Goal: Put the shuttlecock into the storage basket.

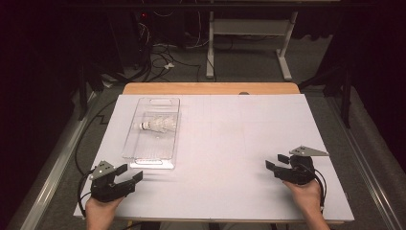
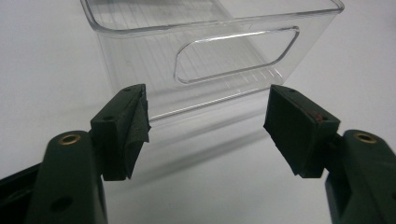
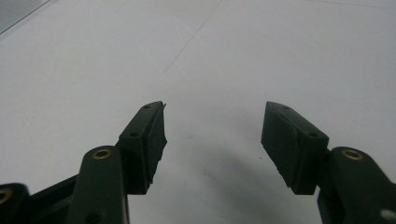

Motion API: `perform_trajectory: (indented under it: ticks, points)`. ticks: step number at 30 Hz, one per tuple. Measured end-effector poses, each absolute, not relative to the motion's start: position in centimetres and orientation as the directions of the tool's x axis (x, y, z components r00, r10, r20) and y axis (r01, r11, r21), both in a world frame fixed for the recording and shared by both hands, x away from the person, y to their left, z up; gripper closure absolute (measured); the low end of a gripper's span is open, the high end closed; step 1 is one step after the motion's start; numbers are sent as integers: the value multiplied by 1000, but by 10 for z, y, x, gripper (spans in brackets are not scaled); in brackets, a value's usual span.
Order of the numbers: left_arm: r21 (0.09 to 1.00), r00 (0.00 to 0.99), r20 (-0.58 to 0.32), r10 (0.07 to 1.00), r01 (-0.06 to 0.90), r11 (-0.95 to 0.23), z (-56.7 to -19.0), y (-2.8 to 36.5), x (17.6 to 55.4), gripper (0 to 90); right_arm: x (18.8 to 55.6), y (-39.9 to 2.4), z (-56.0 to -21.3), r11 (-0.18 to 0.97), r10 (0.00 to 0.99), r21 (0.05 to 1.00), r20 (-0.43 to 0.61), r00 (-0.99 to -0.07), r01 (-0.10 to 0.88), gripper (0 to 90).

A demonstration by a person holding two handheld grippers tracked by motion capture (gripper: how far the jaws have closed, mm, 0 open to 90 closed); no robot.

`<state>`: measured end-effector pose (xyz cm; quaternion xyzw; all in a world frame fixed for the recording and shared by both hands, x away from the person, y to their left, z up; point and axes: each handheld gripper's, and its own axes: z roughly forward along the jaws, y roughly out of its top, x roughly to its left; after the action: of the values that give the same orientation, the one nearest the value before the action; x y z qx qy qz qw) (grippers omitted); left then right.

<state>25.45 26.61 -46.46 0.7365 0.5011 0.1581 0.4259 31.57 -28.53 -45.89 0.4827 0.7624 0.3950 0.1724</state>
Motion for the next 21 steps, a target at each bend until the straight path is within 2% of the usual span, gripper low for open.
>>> perform_trajectory:
  ticks: [21]
  points:
    - [784, 442, -205, 874, 608, -124, -465, 267, 254, 314, 298, -298, -460, 172, 871, 802, 146, -469, 571, 366]
